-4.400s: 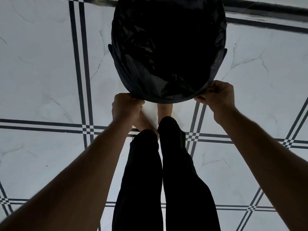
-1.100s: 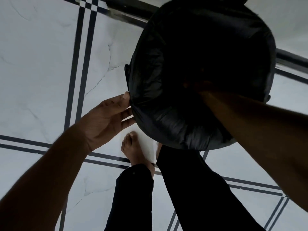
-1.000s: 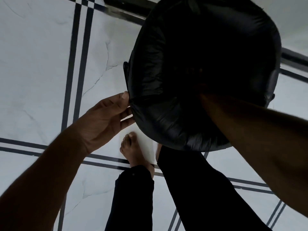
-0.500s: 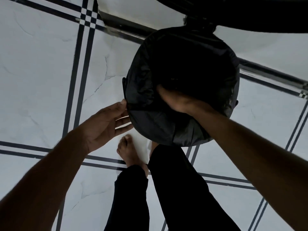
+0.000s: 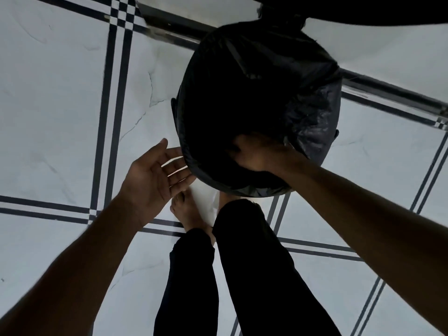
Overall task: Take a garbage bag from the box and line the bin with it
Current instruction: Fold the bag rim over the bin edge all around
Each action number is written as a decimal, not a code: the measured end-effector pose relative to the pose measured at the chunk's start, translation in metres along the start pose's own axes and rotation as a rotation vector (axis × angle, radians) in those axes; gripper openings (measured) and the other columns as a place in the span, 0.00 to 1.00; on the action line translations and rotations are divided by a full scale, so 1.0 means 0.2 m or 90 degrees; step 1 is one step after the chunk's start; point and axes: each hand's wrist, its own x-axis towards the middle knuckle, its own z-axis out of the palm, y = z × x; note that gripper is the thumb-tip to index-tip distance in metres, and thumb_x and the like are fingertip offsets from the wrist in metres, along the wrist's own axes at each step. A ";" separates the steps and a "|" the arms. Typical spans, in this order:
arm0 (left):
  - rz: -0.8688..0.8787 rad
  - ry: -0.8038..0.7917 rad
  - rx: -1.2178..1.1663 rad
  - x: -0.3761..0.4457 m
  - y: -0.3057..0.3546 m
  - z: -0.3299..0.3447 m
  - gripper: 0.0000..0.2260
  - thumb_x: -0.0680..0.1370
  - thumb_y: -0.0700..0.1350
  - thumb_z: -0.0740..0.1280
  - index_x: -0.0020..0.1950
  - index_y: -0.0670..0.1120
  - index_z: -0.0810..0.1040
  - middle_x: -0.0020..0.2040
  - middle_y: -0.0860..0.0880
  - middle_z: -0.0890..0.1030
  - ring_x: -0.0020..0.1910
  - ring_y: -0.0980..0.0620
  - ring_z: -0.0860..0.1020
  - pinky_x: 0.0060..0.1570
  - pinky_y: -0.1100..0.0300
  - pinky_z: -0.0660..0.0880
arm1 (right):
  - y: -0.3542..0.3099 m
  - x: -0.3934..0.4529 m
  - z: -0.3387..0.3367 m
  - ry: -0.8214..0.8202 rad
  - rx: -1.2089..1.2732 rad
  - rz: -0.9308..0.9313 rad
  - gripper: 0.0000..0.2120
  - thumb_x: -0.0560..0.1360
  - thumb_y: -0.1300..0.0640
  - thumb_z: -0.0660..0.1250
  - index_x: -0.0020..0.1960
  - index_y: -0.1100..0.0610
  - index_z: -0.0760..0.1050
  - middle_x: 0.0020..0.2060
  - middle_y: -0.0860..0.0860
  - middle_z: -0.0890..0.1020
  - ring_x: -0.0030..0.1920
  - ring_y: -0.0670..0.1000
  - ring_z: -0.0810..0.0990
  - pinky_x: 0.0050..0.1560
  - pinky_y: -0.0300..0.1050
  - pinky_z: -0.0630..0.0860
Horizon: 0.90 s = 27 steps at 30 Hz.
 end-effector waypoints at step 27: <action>0.032 0.027 0.012 -0.06 0.00 -0.02 0.19 0.80 0.55 0.61 0.51 0.44 0.87 0.50 0.44 0.86 0.47 0.48 0.86 0.52 0.54 0.83 | -0.06 0.11 -0.19 0.167 0.253 0.131 0.31 0.80 0.38 0.55 0.80 0.40 0.50 0.79 0.54 0.58 0.78 0.58 0.56 0.78 0.56 0.52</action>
